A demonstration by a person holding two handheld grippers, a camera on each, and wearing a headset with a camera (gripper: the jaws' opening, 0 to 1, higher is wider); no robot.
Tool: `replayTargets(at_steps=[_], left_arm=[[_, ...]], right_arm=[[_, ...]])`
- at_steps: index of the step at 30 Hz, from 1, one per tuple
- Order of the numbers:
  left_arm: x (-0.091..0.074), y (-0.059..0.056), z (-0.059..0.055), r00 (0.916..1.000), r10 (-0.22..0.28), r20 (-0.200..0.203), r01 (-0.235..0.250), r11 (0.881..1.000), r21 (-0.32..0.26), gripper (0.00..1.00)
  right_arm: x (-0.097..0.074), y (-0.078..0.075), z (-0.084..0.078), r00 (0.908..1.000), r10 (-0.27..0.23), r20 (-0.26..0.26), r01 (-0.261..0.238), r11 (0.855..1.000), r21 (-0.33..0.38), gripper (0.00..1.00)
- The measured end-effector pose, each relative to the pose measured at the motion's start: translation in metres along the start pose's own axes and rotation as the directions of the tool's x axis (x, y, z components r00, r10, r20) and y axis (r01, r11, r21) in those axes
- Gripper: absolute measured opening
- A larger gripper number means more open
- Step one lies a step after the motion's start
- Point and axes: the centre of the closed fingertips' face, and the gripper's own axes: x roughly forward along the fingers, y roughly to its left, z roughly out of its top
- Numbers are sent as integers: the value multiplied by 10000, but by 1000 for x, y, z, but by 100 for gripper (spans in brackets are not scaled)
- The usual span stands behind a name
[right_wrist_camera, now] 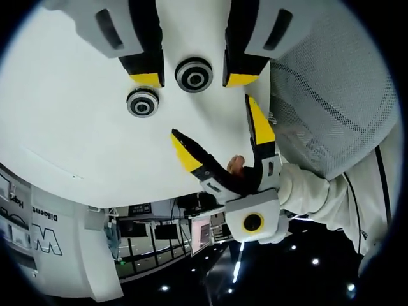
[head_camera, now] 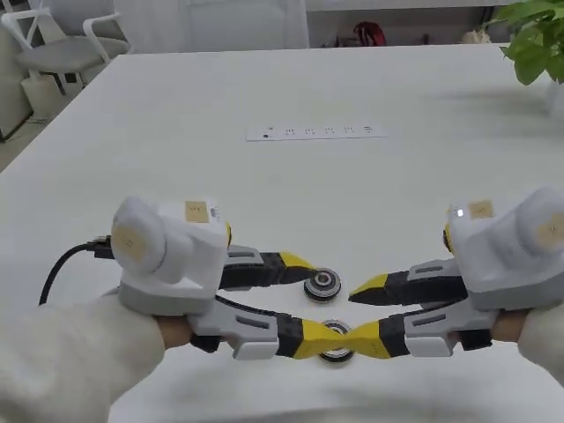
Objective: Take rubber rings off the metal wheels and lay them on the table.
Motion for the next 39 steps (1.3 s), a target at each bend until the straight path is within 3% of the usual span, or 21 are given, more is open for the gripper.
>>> replayTargets(at_steps=[10, 17, 35, 39], left_arm=[[14, 1, -19, 9994, 199, -289, -204, 9996, -195, 37], [18, -1, -35, 9968, 136, -790, -136, 9999, 2, 31], [21, 1, -40, 9958, 235, -886, -218, 9996, 193, 21], [23, -1, -42, 9952, 209, -961, -154, 9982, 585, 19]], right_arm=[[6, 1, -17, 9981, 32, -612, -46, 9998, -217, 30], [8, 1, -23, 9961, 44, -883, -71, 9995, -306, 28], [8, -2, -30, 9927, -61, -1208, -3, 9986, -528, 19], [8, -3, -30, 9926, -98, -1207, 31, 9985, -553, 18]])
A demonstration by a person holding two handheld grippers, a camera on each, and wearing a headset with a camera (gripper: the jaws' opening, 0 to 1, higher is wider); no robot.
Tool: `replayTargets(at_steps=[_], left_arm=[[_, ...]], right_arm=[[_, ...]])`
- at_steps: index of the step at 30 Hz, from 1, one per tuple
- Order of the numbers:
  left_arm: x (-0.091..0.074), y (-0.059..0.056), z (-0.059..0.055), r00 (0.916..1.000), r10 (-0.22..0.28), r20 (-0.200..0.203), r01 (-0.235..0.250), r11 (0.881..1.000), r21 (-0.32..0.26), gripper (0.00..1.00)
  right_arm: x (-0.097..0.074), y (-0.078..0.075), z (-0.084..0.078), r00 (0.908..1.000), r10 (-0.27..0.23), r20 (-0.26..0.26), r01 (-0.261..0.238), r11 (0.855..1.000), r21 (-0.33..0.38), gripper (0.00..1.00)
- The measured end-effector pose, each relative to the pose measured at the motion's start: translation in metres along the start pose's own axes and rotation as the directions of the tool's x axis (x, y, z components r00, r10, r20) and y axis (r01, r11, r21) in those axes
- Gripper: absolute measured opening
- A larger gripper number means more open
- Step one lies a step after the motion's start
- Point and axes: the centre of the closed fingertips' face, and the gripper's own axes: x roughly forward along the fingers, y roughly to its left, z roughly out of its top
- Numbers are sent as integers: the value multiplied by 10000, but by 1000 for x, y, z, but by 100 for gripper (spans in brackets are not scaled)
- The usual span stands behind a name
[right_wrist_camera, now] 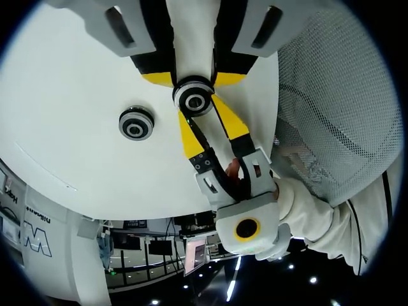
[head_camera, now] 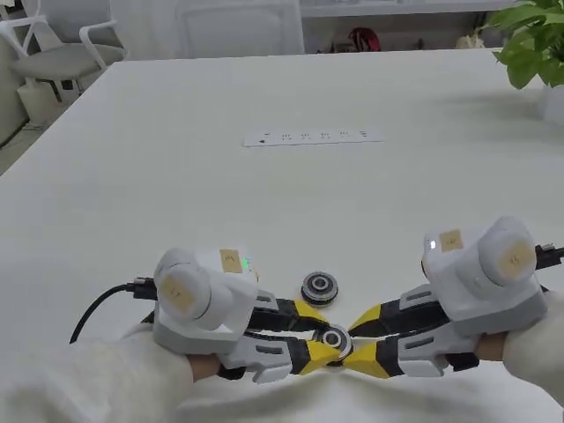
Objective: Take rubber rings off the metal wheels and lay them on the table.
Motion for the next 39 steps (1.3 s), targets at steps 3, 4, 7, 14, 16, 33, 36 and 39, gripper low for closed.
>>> replayTargets(at_steps=[3, 4, 7, 14, 16, 33, 36, 39], left_arm=[[1, -2, 0, 10000, -79, -3, 79, 9999, -72, 17], [1, -1, 0, 10000, -57, 55, 57, 9999, -91, 17], [1, -2, 0, 9999, -78, 102, 77, 10000, 59, 17], [1, 1, 1, 9994, 66, 336, -71, 9998, 162, 15], [1, 1, 0, 9993, 58, 356, -64, 9998, 171, 15], [-1, 1, -2, 9995, 23, 308, -35, 9993, 385, 14], [-1, 2, -2, 9995, 24, 305, -36, 9992, 392, 14], [-1, 2, -2, 9995, 17, 320, -29, 9992, 393, 14]], right_arm=[[0, 0, 0, 10000, -10, 12, 10, 10000, 36, 17], [0, 0, 0, 10000, -14, 14, 14, 10000, 60, 17], [0, 0, 0, 10000, -34, 8, 34, 10000, 48, 17], [0, 0, -4, 9998, -65, -179, 65, 10000, -7, 13], [0, -1, -4, 9998, -88, -161, 88, 9999, -57, 12], [-2, -6, -5, 9984, -415, -374, 394, 9977, -545, 0], [-2, -7, -5, 9985, -419, -343, 411, 9989, -229, 0], [-3, -9, -4, 9987, -405, -298, 414, 9987, 299, 0]])
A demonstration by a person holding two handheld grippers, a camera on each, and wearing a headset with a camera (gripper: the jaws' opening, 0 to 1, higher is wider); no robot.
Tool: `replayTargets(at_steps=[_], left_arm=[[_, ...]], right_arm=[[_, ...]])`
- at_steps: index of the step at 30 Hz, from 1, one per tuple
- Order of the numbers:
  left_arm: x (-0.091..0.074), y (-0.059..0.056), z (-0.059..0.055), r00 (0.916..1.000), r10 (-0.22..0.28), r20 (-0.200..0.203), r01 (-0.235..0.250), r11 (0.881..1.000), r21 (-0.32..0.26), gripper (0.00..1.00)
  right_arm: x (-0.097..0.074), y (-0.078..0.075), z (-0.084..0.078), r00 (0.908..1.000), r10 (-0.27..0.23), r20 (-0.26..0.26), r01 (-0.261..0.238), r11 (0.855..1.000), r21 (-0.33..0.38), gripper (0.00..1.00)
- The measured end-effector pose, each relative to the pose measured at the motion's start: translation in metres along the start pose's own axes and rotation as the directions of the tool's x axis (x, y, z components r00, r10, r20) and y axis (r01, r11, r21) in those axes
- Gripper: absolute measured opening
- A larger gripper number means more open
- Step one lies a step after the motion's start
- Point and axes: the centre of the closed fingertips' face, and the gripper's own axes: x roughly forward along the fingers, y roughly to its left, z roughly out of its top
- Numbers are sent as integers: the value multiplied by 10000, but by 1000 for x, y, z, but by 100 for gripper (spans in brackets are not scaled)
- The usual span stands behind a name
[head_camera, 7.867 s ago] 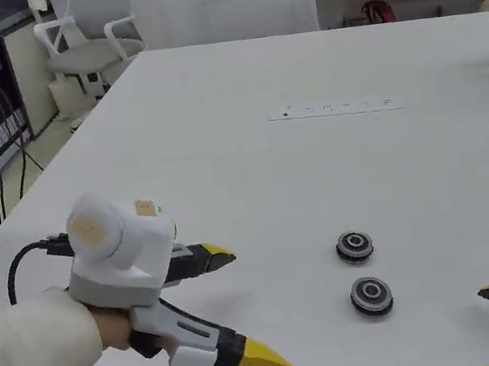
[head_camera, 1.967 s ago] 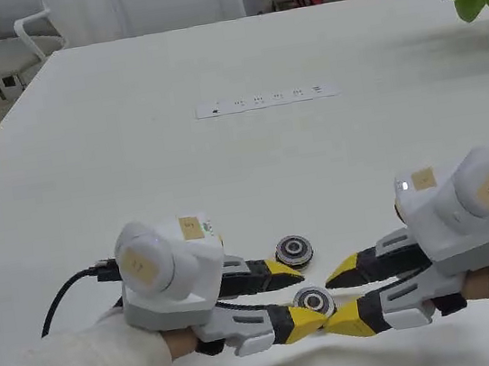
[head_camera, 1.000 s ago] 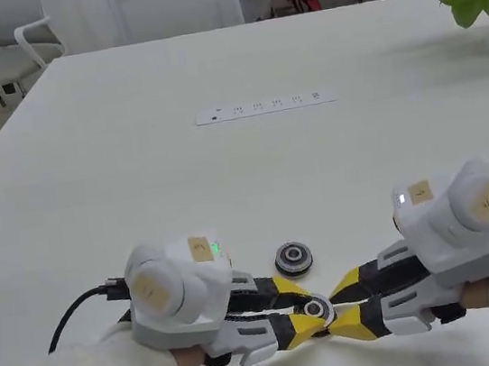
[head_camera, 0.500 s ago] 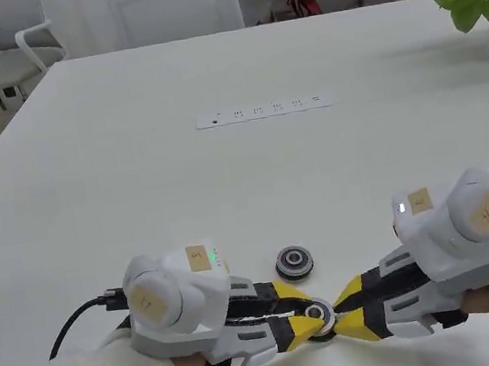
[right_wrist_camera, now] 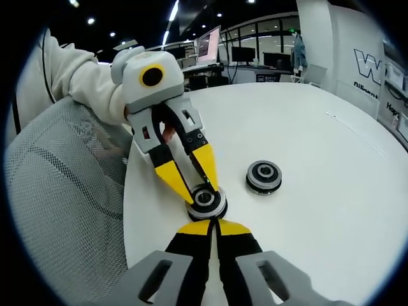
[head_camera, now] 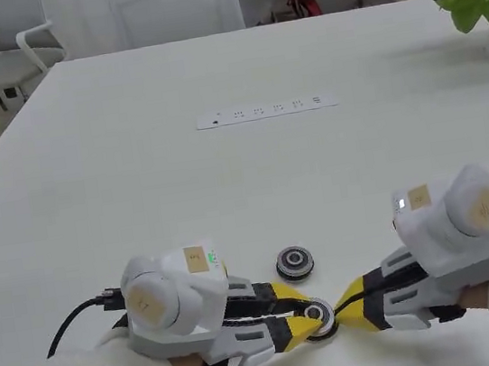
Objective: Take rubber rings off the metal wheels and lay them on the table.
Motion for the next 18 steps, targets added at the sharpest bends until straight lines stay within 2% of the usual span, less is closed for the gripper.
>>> replayTargets(at_steps=[4, 9, 18], left_arm=[[0, 1, 0, 10000, 2, 11, -2, 10000, -15, 14], [0, 1, -1, 10000, 10, 17, -10, 10000, -26, 14], [0, 0, -1, 10000, 24, 23, -24, 10000, -38, 14]], right_arm=[[-1, -1, 1, 10000, 15, 8, -15, 9977, 680, 0], [-3, -6, 3, 9996, -20, 264, -22, 9874, 1583, 0], [-3, -7, 3, 9992, 109, 377, -185, 9776, 2097, 0]])
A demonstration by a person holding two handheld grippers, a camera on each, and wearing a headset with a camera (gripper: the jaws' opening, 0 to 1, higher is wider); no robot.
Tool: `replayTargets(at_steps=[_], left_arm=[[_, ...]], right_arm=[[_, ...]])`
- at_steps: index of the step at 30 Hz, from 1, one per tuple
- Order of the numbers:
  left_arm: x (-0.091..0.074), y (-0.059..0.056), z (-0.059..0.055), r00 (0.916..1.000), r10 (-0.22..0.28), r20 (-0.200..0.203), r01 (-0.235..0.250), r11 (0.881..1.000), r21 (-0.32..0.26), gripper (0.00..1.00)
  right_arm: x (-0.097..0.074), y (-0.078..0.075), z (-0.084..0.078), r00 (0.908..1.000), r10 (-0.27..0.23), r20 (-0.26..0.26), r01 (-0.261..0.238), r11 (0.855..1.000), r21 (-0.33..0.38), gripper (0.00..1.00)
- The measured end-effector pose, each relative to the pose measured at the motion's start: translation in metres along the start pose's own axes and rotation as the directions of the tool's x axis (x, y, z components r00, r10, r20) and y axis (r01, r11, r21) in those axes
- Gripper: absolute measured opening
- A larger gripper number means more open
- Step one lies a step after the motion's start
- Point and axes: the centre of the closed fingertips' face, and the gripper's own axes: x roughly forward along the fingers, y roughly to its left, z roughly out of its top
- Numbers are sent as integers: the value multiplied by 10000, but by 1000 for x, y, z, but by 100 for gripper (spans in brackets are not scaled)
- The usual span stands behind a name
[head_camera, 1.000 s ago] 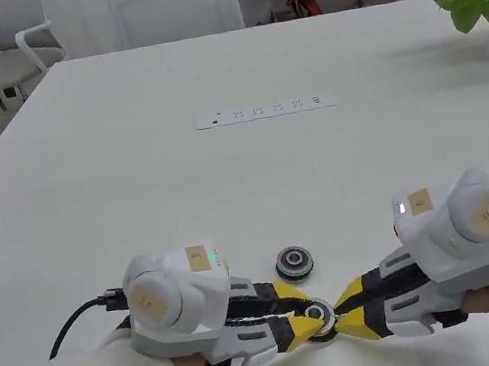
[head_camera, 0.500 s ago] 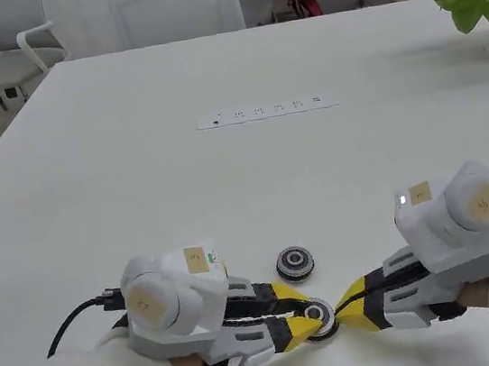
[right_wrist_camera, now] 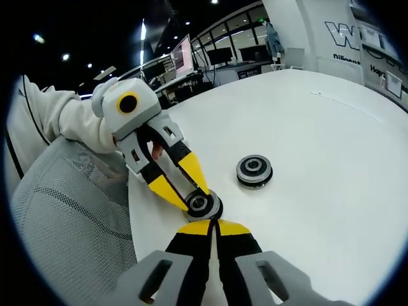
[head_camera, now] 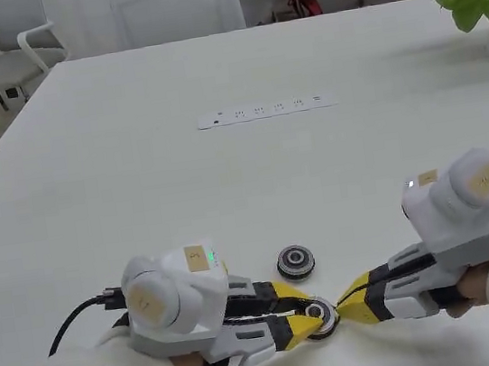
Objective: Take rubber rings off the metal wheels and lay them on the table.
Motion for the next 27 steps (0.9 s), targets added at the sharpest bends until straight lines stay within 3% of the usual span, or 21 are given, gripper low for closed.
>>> replayTargets(at_steps=[6, 9, 12, 27], left_arm=[[0, -1, 0, 10000, 1, 9, -1, 10000, 16, 14], [0, -1, 0, 10000, 7, 13, -7, 10000, 14, 14], [0, -1, 0, 10000, 12, 20, -12, 10000, 6, 14], [-1, 0, 1, 9999, 46, 98, -46, 10000, -41, 14]], right_arm=[[1, 1, -1, 9999, -39, -108, 44, 9988, 486, 0], [0, 0, 2, 10000, -48, 73, 38, 9915, 1299, 0], [-1, 0, 3, 9998, -25, 194, -6, 9873, 1587, 0], [0, 13, 8, 9991, 65, 426, -150, 9791, 2027, 0]])
